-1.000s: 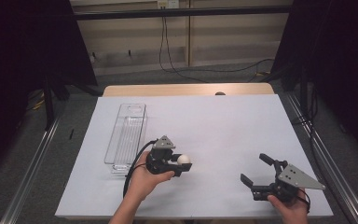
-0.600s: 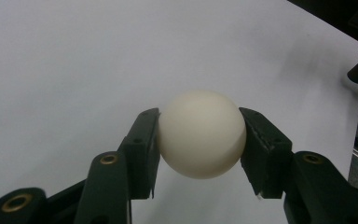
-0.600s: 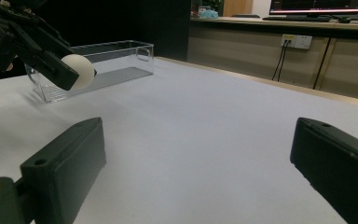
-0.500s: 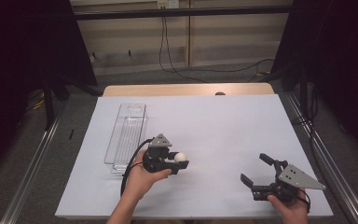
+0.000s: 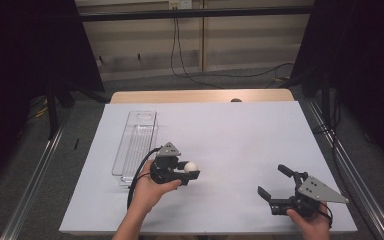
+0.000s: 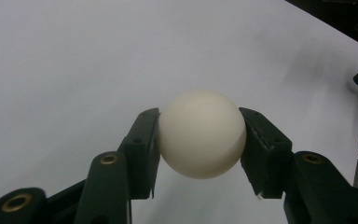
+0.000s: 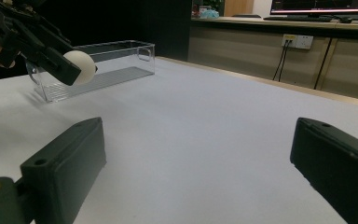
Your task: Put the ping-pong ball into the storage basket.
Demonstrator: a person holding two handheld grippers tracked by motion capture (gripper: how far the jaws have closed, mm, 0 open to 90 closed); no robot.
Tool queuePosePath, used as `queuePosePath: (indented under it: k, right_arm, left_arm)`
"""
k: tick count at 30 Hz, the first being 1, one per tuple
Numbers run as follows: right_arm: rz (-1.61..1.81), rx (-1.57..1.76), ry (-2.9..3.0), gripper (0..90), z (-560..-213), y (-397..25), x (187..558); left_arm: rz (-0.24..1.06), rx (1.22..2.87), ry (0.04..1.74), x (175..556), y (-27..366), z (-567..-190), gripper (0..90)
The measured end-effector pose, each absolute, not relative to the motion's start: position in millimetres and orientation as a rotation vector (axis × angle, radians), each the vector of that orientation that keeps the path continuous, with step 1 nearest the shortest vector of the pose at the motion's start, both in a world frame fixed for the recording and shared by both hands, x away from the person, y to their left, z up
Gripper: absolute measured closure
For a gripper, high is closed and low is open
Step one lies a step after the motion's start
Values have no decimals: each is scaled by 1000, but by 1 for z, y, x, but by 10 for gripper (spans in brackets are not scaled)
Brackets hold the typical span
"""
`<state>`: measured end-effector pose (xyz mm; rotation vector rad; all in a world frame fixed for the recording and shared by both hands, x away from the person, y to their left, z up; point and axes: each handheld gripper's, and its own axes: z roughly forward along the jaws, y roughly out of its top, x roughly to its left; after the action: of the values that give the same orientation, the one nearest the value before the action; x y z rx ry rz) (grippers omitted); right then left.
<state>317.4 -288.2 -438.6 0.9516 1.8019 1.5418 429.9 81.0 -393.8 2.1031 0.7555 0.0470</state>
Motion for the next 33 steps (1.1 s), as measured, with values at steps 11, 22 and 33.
queuePosePath:
  k: [11, 22, 33]
  right_arm:
    - [1539, 945, 1803, 27, -439, -288, 318]
    - [1540, 952, 1796, 27, -438, -289, 319]
    - [1529, 955, 1795, 26, -439, -292, 320]
  left_arm:
    - [49, 2103, 756, 432, 84, -394, 510]
    - [54, 2096, 777, 434, 87, -395, 510]
    - [62, 2077, 786, 435, 92, -393, 510]
